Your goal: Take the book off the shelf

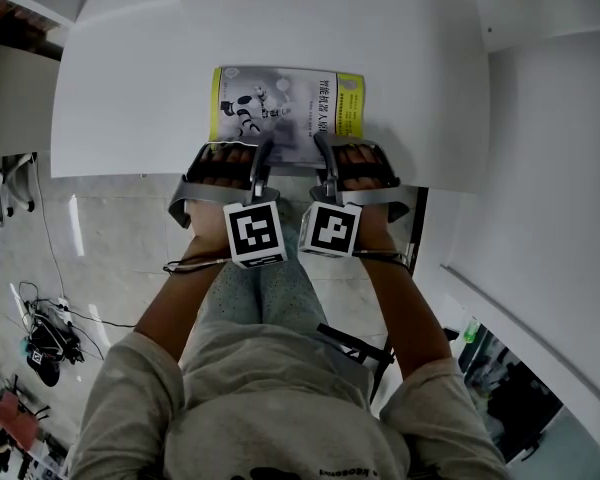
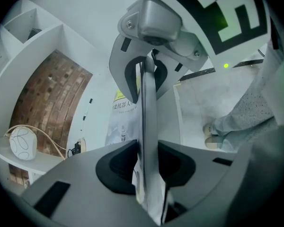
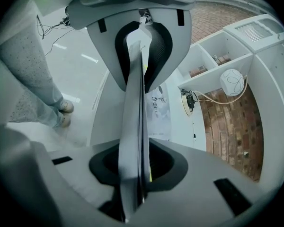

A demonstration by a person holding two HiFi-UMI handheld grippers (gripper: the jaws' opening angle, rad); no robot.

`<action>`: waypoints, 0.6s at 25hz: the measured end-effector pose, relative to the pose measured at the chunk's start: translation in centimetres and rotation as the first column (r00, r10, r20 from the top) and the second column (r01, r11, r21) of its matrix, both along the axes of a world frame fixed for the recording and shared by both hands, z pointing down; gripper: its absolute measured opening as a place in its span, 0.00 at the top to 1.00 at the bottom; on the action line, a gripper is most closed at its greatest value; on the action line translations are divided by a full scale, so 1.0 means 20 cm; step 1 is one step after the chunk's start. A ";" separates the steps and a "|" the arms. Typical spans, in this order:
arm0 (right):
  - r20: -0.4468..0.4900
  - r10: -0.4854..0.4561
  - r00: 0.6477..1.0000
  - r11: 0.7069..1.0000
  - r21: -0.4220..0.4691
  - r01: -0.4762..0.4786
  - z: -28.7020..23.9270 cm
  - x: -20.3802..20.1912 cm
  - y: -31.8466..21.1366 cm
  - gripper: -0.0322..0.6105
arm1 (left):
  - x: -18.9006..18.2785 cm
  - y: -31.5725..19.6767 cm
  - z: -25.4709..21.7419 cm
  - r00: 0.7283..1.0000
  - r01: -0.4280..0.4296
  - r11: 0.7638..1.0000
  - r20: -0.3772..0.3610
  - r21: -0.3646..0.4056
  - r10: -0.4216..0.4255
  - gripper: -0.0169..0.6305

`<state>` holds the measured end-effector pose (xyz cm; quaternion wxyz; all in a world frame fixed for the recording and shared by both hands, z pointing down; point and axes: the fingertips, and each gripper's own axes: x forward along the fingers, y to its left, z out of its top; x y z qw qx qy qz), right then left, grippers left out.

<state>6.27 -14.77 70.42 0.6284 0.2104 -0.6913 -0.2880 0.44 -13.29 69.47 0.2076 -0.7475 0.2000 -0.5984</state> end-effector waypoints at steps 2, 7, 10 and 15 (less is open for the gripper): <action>-0.001 0.003 1.000 1.000 -0.019 -0.003 0.01 0.00 0.01 0.80 | 0.00 0.00 0.01 1.000 0.000 1.000 0.000 -0.007 0.000 0.82; 0.002 -0.006 1.000 1.000 -0.021 0.006 -0.01 -0.02 0.01 0.79 | -0.01 0.01 0.01 1.000 0.003 0.999 0.002 -0.032 -0.003 0.81; 0.006 0.005 1.000 0.999 -0.045 -0.005 0.00 -0.03 0.02 0.78 | -0.01 0.02 0.01 1.000 0.006 0.998 -0.002 -0.061 -0.006 0.79; -0.019 -0.012 1.000 0.999 -0.040 0.012 0.01 -0.02 0.02 0.78 | -0.02 0.05 0.00 1.000 0.019 0.991 -0.008 -0.132 -0.020 0.76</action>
